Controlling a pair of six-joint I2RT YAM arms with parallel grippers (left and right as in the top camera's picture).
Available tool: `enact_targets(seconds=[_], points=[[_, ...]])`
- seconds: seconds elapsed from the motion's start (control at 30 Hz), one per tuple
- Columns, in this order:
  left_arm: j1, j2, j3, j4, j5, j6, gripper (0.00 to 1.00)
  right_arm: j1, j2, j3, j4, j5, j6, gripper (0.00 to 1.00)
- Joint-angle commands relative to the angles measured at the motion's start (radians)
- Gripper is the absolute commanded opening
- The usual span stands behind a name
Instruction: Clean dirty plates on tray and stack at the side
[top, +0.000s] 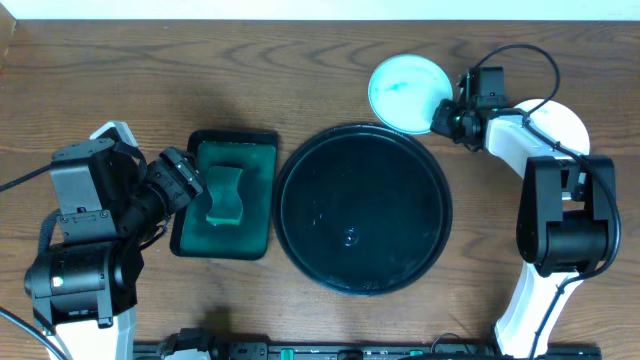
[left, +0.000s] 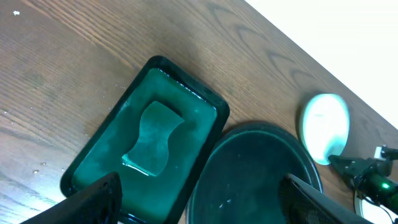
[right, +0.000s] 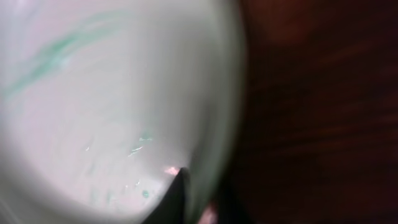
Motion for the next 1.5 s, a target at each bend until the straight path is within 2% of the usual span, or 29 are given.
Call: enact_targets(seconds=[0.0, 0.13, 0.23, 0.37, 0.5, 0.63, 0.67, 0.7, 0.83, 1.0, 1.3, 1.37, 1.4, 1.43, 1.47], points=[[0.005, 0.0, 0.012, -0.003, 0.009, 0.002, 0.8, -0.008, 0.01, -0.008, -0.023, 0.019, 0.001, 0.01], [0.005, 0.0, 0.012, -0.003, 0.009, 0.002, 0.81, -0.017, -0.061, -0.008, -0.022, 0.012, -0.014, 0.01], [0.005, 0.0, 0.012, -0.003, 0.009, 0.002, 0.81, -0.016, -0.148, -0.008, -0.03, 0.004, -0.077, 0.01], [0.005, 0.0, 0.012, -0.003, 0.009, 0.002, 0.81, 0.006, -0.279, -0.008, -0.099, -0.014, -0.168, 0.01], [0.005, 0.0, 0.012, -0.003, 0.009, 0.002, 0.81, 0.019, -0.333, -0.008, -0.186, -0.007, -0.244, 0.02], [0.005, 0.0, 0.012, -0.003, 0.009, 0.002, 0.8, -0.011, -0.319, -0.008, -0.206, 0.058, -0.305, 0.43], [0.005, 0.0, 0.012, -0.003, 0.009, 0.002, 0.8, -0.025, -0.309, -0.008, -0.204, 0.058, -0.315, 0.49], [0.005, 0.0, 0.012, -0.003, 0.009, 0.002, 0.81, -0.044, -0.293, -0.008, -0.206, 0.057, -0.315, 0.49], [0.005, 0.0, 0.012, -0.003, 0.009, 0.002, 0.81, -0.113, -0.24, -0.008, -0.306, -0.087, -0.293, 0.5], [0.005, 0.0, 0.012, -0.003, 0.009, 0.002, 0.81, -0.157, -0.224, -0.008, -0.436, -0.043, -0.233, 0.54], [0.005, 0.0, 0.012, -0.003, 0.009, 0.002, 0.81, -0.153, -0.135, -0.018, -0.429, -0.151, -0.227, 0.56], [0.005, 0.0, 0.012, -0.003, 0.009, 0.002, 0.81, -0.152, -0.098, -0.018, -0.422, -0.15, -0.205, 0.53], [0.005, 0.0, 0.012, -0.003, 0.009, 0.002, 0.81, -0.152, -0.071, -0.018, -0.41, -0.148, -0.184, 0.48], [0.005, 0.0, 0.012, -0.003, 0.009, 0.002, 0.81, -0.152, -0.059, -0.018, -0.403, -0.153, -0.177, 0.41], [0.005, 0.0, 0.012, -0.003, 0.009, 0.002, 0.81, -0.151, -0.055, -0.018, -0.395, -0.178, -0.175, 0.3]])
